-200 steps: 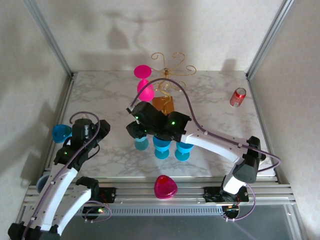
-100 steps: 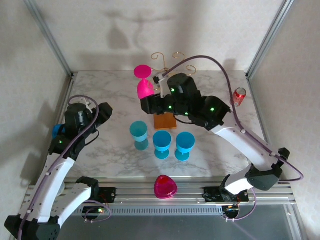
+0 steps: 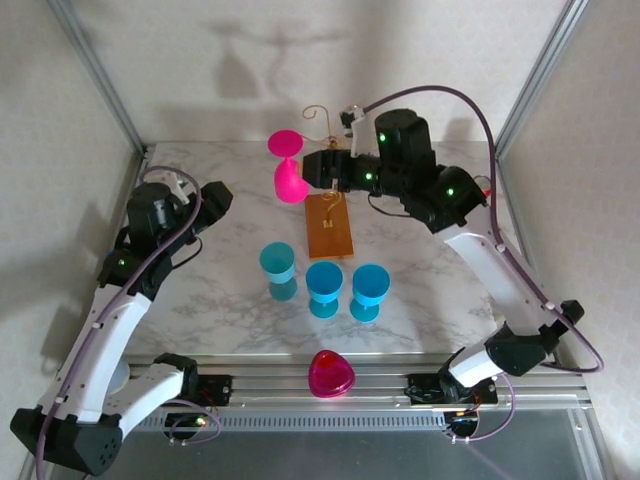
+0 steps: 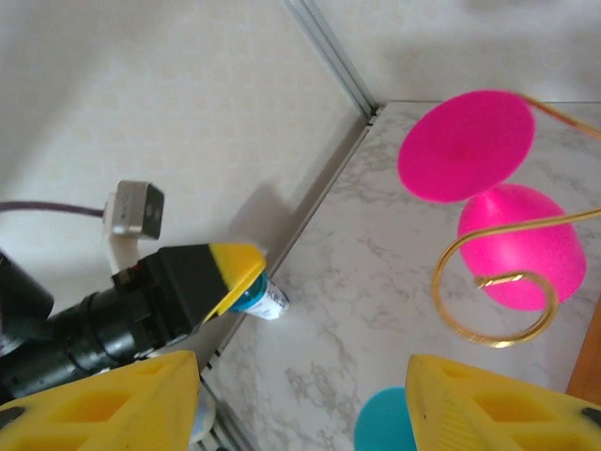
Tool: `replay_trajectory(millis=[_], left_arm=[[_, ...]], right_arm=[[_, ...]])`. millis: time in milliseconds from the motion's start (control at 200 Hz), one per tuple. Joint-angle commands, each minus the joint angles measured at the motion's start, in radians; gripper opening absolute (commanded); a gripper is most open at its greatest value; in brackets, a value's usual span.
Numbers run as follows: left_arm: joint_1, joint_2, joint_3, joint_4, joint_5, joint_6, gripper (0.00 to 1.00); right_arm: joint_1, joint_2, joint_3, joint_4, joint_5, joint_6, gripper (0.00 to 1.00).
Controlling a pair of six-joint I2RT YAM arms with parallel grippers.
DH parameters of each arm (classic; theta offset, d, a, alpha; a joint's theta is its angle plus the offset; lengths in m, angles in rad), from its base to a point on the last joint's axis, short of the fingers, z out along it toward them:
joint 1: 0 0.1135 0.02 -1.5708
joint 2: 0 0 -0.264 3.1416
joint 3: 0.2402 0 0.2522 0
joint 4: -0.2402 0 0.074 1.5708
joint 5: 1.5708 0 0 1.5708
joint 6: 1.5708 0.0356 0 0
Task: Take the wine glass off the wine glass rack
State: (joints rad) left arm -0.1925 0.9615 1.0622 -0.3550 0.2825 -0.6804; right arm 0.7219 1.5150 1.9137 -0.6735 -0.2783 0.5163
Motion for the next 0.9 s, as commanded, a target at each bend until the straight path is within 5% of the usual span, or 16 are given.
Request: replay_trajectory(millis=[0, 430, 896], left_arm=[[0.010, 0.033, 0.045, 0.052, 0.041, -0.005, 0.51], [0.011, 0.179, 0.143, 0.070, 0.018, 0.040, 0.51], [0.033, 0.203, 0.134, 0.090, 0.033, 0.044, 0.51]], right_arm=[[-0.058, 0.062, 0.063, 0.022, -0.111, 0.039, 0.60], [-0.154, 0.357, 0.331, -0.032, -0.225, 0.046, 0.60], [-0.173, 0.477, 0.449, -0.080, -0.247, 0.048, 0.57]])
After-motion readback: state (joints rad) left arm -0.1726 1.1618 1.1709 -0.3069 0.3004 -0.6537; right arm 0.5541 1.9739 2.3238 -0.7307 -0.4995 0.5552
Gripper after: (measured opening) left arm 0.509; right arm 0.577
